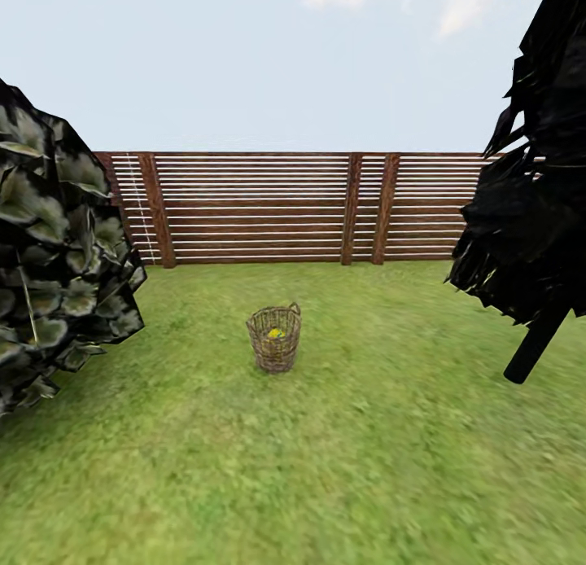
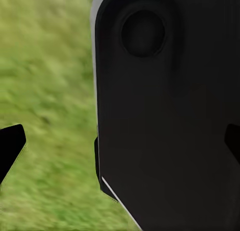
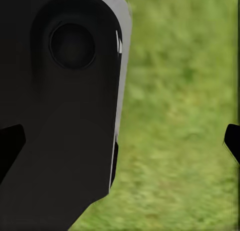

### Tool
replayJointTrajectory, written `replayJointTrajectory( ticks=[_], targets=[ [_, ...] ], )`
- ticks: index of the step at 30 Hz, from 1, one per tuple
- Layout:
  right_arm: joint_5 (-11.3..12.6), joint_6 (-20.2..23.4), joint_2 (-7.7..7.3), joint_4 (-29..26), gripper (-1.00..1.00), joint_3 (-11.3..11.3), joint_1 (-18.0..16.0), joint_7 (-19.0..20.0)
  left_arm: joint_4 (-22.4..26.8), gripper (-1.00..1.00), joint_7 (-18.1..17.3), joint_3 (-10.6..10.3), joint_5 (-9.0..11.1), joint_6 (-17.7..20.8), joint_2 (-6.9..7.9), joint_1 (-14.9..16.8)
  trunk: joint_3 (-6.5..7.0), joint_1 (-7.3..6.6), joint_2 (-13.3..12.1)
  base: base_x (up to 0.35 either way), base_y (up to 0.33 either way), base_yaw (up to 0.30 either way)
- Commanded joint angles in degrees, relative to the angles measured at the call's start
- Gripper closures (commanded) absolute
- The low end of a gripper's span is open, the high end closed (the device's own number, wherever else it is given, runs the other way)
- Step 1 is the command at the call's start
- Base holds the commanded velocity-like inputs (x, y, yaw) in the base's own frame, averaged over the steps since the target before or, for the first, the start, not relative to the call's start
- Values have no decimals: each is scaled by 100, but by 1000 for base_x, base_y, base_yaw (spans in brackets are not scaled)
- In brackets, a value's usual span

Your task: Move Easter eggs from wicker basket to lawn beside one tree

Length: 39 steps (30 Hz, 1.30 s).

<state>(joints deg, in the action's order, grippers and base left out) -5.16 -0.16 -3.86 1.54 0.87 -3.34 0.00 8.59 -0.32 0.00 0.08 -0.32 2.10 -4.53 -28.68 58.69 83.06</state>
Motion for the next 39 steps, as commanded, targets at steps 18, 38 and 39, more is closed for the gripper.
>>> replayJointTrajectory(
  ticks=[18, 38, 39],
  targets=[
    [-55, -2, -2, 13, -100, 10, -8, 0, 12, -100, 10, 0, 1, -3, 1, -4, -5, 3, 2, 338, 0, 1],
    [-55, -2, -5, 13, -100, 10, -8, 0, 12, -100, 14, 0, 1, -3, 1, -4, -5, 3, 2, 338, 0, 0],
    [-55, -2, -3, 13, -100, 10, -8, 0, 12, -100, 14, 0, 1, -3, 1, -4, -5, 3, 2, 338, 0, 0]
  ],
)
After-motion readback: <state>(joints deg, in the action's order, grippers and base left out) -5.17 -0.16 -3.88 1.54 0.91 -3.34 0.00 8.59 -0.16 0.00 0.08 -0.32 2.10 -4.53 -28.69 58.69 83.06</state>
